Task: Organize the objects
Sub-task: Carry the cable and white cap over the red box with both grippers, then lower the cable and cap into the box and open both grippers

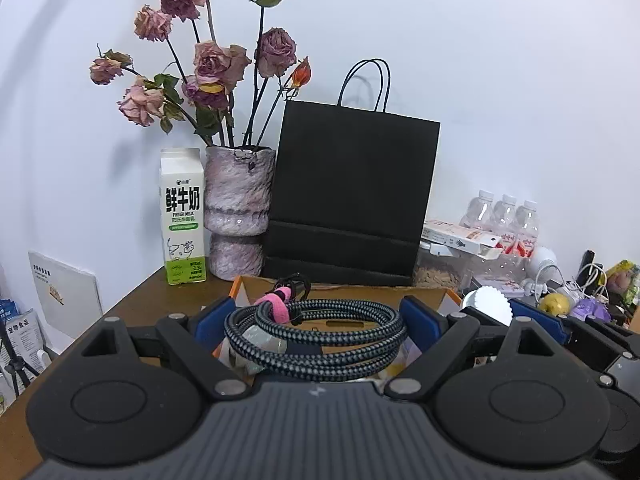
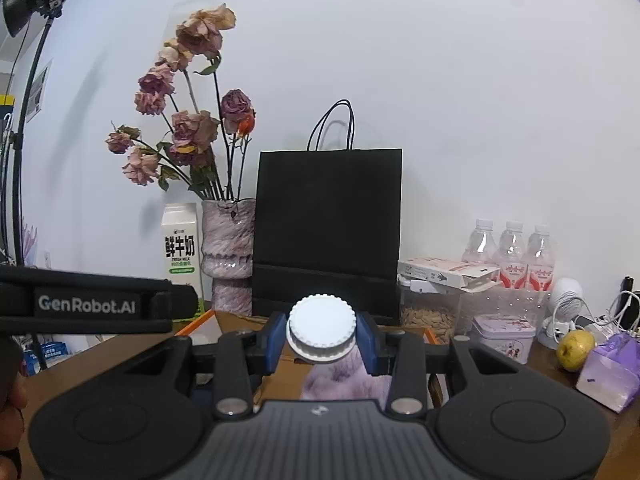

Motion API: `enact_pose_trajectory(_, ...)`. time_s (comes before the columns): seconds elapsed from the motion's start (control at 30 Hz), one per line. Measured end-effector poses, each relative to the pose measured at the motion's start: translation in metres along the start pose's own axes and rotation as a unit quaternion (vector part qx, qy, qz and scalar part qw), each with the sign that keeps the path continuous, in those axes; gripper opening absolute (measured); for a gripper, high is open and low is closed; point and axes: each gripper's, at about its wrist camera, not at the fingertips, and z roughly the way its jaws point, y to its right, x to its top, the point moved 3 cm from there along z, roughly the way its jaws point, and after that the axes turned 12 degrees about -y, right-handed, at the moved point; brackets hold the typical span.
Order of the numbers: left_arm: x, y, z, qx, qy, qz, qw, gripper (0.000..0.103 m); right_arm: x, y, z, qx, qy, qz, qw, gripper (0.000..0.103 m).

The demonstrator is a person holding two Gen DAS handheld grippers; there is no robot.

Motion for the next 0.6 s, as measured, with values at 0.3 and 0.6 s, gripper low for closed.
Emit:
enact_pose_trajectory(0.3,0.016,0.004,0.043,0.006,-0.007,-0.001,1.0,0.09,0.01,0.01,0.038,-0.006,-0.002,-0.001,1.0,0.037)
enact_pose_trajectory(0.6,0.027,0.003,0.077,0.01,-0.016,0.004,0.9998,0.09,0.015,0.024,0.074,-0.015,-0.013,-0.008,1.0,0.037)
